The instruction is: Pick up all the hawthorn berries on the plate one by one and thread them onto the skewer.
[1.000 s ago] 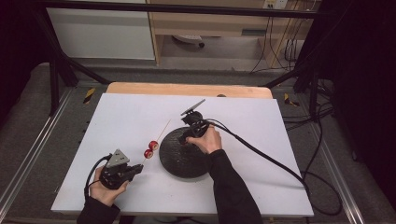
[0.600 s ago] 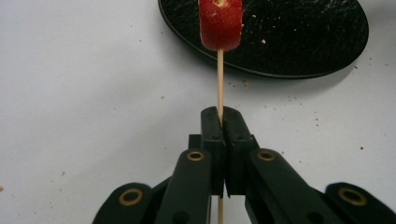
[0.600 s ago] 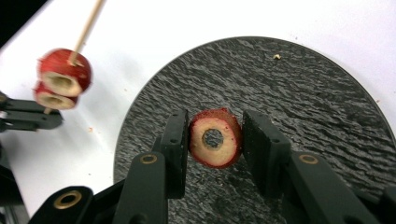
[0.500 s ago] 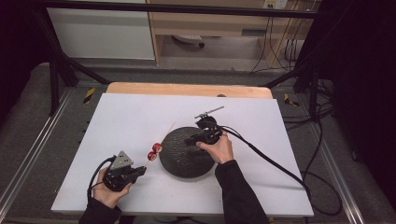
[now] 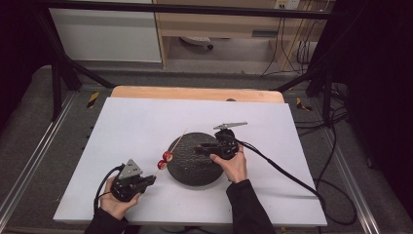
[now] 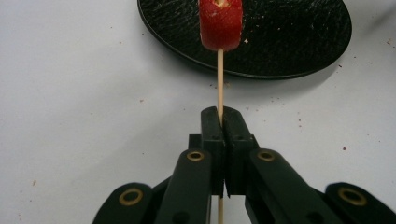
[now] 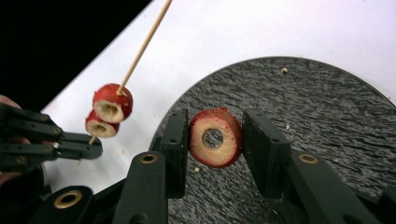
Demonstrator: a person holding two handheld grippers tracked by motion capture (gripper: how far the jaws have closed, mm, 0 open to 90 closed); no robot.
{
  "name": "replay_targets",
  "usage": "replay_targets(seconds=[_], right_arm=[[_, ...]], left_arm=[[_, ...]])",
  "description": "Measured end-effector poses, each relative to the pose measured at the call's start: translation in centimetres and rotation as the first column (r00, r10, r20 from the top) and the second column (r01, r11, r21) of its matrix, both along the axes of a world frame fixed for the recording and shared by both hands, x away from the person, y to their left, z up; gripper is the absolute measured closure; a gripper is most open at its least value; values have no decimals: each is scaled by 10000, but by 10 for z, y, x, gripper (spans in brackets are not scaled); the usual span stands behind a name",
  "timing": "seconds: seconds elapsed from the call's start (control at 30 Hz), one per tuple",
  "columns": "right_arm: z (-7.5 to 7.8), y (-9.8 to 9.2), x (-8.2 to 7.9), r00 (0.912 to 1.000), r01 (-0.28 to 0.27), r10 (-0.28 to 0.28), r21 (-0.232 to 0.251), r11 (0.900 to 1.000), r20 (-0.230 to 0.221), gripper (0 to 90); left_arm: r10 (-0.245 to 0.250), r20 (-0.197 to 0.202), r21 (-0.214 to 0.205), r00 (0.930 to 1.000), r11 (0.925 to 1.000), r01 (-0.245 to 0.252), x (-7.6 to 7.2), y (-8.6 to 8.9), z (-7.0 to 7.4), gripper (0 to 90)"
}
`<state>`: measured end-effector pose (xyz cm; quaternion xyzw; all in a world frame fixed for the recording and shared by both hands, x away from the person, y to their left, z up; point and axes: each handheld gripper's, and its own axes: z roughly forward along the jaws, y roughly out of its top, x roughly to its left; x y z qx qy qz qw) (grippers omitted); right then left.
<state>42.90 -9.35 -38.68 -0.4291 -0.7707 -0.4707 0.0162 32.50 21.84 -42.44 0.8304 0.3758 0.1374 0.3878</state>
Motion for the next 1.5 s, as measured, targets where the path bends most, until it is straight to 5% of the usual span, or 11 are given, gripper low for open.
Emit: replay_targets(seconds=[0.3,0.6,1.0,1.5], right_arm=[[-5,-10,-8,9967,602,-665,1283,9899,454,628],[-1,-13,-13,9883,1002,-1239,2350,9668,885,628],[8,-16,-13,9704,1398,-1996,3574,9234,1362,629],[13,-17,-8,9286,2038,-3207,4655,8612,1867,629]], left_arm=[[-106,-7,-84,9999,9999,106,-3,-8,0,885],[-76,139,-264,9999,9996,79,-9,-14,2,885],[0,205,-481,9998,9988,10,-14,-19,4,885],[136,108,-760,9998,9970,-127,-18,-27,3,885]])
